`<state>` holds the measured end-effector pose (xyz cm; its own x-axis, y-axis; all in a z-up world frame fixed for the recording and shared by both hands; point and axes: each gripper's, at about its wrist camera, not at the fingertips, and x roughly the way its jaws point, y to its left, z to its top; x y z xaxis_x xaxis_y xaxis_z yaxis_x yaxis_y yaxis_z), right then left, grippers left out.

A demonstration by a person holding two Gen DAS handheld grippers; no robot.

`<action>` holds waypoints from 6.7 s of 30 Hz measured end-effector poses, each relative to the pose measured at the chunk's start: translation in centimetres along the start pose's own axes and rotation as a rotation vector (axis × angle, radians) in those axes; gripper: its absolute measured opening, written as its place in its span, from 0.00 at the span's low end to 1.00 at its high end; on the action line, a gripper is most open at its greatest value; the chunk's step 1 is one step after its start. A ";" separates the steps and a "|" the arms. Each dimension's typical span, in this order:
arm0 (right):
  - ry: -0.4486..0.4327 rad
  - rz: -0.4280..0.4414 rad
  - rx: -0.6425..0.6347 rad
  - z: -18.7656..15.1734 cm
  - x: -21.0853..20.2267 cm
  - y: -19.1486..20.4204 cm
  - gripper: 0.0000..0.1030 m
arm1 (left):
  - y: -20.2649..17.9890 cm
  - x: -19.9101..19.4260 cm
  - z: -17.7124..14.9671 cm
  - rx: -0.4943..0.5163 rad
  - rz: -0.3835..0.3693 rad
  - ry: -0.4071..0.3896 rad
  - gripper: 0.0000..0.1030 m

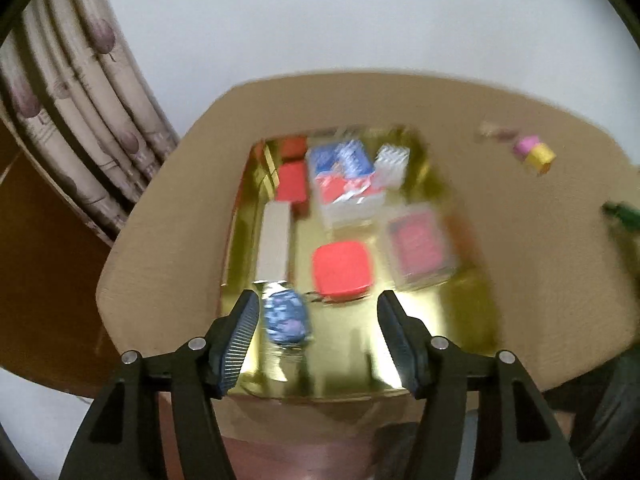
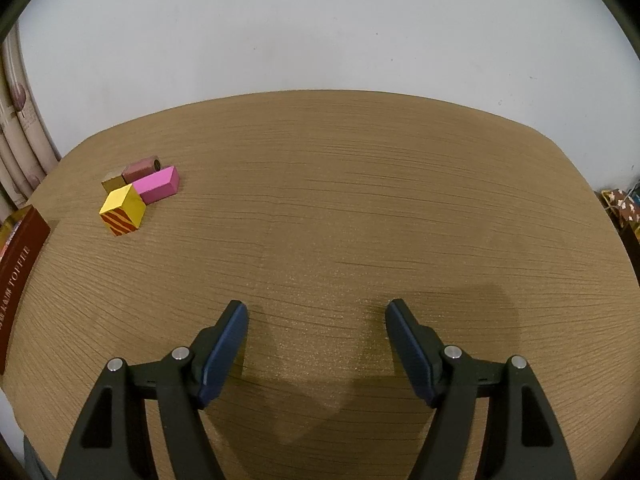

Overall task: Organize rigid objects
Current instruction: 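Lower the blue tin into the gold tin and open the left gripper, then grasp the yellow striped cube with the right gripper, then carry the yellow cube into the gold tin and open the right gripper, then grasp the lipstick tube with the left gripper, then lower the lipstick tube into the gold tin and open the left gripper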

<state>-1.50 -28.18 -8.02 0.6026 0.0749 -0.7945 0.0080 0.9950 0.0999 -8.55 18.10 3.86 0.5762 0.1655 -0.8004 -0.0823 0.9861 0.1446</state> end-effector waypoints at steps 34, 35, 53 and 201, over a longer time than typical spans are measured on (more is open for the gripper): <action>0.035 0.134 -0.132 7.0 6.0 17.9 0.34 | -3.1 -5.8 -9.9 -0.159 -0.022 -0.126 0.83; 0.037 0.133 -0.132 7.0 6.2 17.9 0.30 | -3.2 -5.7 -10.0 -0.155 -0.018 -0.122 0.85; 0.007 0.568 -0.402 4.7 -7.5 29.4 0.30 | -1.0 -5.3 -10.0 -0.280 -0.015 -0.080 0.86; -0.040 0.163 0.129 2.8 2.6 1.5 0.53 | -1.9 5.9 0.8 0.690 -0.375 0.267 0.17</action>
<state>2.26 -26.71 -8.27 0.6352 0.2288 -0.7377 0.0085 0.9530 0.3029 -4.36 17.15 -0.71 0.2463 -0.0878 -0.9652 0.6445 0.7586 0.0954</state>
